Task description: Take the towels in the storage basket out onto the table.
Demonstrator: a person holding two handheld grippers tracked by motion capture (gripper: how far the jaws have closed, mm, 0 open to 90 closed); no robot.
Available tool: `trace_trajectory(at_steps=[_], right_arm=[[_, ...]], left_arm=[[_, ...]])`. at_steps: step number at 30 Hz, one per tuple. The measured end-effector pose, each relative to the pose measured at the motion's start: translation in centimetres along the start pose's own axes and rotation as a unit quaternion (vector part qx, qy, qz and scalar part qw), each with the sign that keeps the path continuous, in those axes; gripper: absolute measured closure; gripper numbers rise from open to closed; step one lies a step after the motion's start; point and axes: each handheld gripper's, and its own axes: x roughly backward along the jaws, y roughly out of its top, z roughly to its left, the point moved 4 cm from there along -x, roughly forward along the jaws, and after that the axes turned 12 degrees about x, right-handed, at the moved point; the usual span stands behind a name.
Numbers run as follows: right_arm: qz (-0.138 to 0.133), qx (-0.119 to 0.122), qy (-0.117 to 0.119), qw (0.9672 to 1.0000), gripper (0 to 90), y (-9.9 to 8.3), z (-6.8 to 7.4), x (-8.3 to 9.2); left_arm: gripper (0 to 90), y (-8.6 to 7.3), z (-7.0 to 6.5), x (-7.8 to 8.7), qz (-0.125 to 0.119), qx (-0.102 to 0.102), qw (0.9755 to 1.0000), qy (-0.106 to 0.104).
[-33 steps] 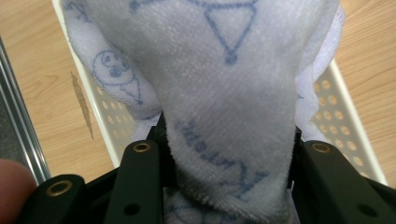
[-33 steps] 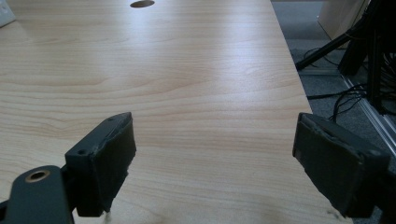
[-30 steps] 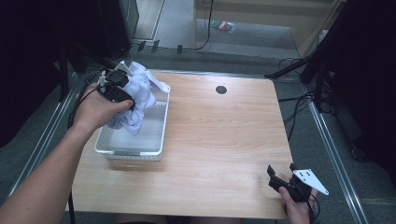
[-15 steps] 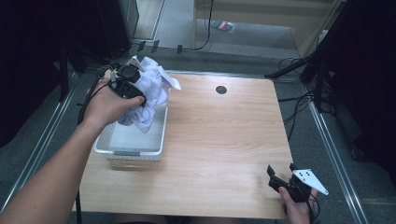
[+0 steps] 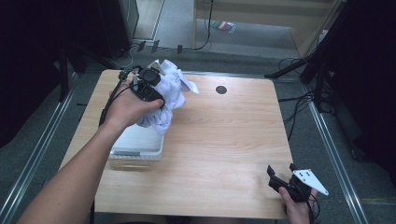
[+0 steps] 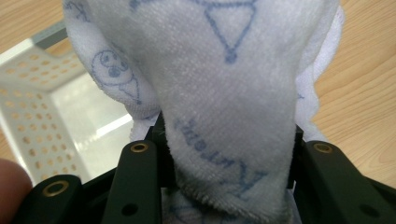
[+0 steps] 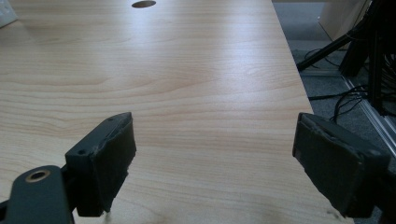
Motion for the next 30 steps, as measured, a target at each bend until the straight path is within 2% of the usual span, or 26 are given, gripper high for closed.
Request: trace_trajectory(at_steps=[4, 15, 20, 27, 28, 30], right_arm=[[-0.001, 0.002, 0.001, 1.0000, 13.7, 0.0, 0.0, 0.0], [-0.006, 0.009, 0.004, 0.9999, 13.6, 0.0, 0.1, 0.0], [-0.005, 0.009, 0.005, 0.9999, 13.7, 0.0, 0.1, 0.0], [-0.006, 0.009, 0.006, 0.9999, 13.7, 0.0, 0.1, 0.0], [-0.006, 0.009, 0.006, 0.9999, 13.7, 0.0, 0.1, 0.0], [-0.005, 0.009, 0.005, 0.9999, 13.6, 0.0, 0.1, 0.0]], left_arm=[[57.6, 0.2, -1.1, -0.6, 0.000, -0.002, 1.0000, -0.006], [57.3, 0.6, -4.3, -2.6, 0.008, -0.025, 0.9995, -0.015], [57.3, 0.9, -5.6, -3.4, 0.009, -0.026, 0.9993, -0.025], [57.2, 0.9, -7.8, -5.4, 0.019, -0.033, 0.9985, -0.041], [57.2, 0.9, -7.8, -5.4, 0.019, -0.033, 0.9985, -0.041], [57.2, 0.9, -8.4, -6.0, 0.024, -0.040, 0.9981, -0.041]])
